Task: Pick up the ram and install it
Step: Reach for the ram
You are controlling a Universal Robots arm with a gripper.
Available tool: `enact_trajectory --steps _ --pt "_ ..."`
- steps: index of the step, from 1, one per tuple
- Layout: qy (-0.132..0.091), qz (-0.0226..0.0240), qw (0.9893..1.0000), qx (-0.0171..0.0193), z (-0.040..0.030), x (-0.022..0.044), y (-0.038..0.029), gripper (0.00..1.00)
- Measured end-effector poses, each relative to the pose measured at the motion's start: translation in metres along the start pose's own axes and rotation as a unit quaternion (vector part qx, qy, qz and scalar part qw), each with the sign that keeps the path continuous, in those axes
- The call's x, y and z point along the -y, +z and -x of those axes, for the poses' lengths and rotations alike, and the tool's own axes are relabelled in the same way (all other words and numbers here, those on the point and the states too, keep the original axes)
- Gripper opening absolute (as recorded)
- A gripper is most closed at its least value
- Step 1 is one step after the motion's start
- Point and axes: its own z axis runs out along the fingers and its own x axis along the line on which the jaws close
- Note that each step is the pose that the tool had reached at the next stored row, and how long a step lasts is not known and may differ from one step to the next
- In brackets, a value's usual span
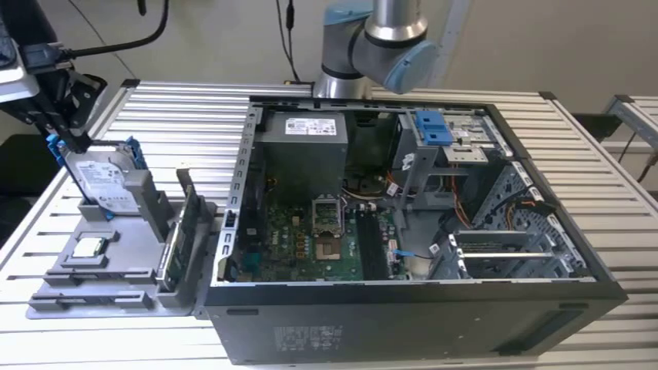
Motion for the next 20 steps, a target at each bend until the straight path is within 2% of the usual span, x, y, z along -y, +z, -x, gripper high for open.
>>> enact_trajectory --steps 9,20 --pt "0.0 0.0 1.0 0.0 -0.0003 0.0117 0.0033 0.11" --pt "0.0 0.0002 1.0 0.0 0.0007 0.0295 0.009 0.11"
